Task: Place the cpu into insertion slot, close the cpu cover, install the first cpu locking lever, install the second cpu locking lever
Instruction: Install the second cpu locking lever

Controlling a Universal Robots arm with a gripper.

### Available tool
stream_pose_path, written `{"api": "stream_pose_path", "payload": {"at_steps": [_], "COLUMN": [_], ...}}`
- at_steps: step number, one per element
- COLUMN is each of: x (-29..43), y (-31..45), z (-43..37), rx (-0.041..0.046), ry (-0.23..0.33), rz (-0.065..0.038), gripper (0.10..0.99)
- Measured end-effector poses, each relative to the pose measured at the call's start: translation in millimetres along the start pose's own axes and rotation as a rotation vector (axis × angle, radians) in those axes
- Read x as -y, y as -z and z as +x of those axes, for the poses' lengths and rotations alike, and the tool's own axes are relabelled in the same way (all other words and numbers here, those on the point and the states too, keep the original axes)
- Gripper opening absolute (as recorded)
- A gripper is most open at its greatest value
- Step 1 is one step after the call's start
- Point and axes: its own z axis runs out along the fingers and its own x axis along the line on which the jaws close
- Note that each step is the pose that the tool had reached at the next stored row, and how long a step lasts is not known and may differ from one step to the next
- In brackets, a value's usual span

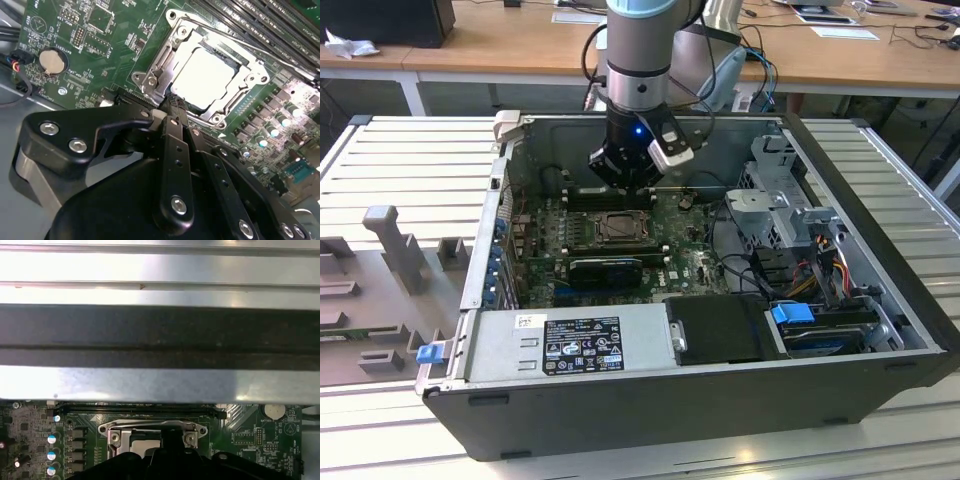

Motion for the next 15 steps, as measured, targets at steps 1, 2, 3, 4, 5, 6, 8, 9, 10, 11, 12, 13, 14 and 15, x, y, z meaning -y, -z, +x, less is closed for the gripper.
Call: {"api": "stream_pose_path", "payload": {"at_steps": [1,2,3,4,5,6,8,9,10,11,12,13,14,15], "x": [0.2,0.5,1.8,4.2,5.4,6.4,9.7,11.8,12.3,12.5,12.7,12.7,12.8,12.8], "y": [0.9,0.9,1.0,0.9,0.9,0.8,0.7,0.8,0.8,1.1,2.2,3.7,5.9,8.3], "z": [0.0,-0.1,0.0,0.0,0.0,0.0,0.1,0.1,0.1,0.1,0.1,0.1,0.0,0.0], "rx": [0.0001,0.0001,0.0000,0.0000,0.0001,0.0000,0.0001,0.0000,0.0001,0.0000,-0.0001,0.0000,0.0000,0.0001], "ry": [0.000,0.000,0.000,0.000,0.000,0.000,0.000,0.000,0.000,0.000,0.000,0.000,0.000,0.000], "rz": [0.000,0.000,0.000,0.000,0.000,0.000,0.000,0.000,0.000,0.000,0.000,0.000,0.000,0.000], "gripper": [0.106,0.106,0.106,0.106,0.106,0.106,0.106,0.106,0.106,0.106,0.106,0.106,0.106,0.106]}}
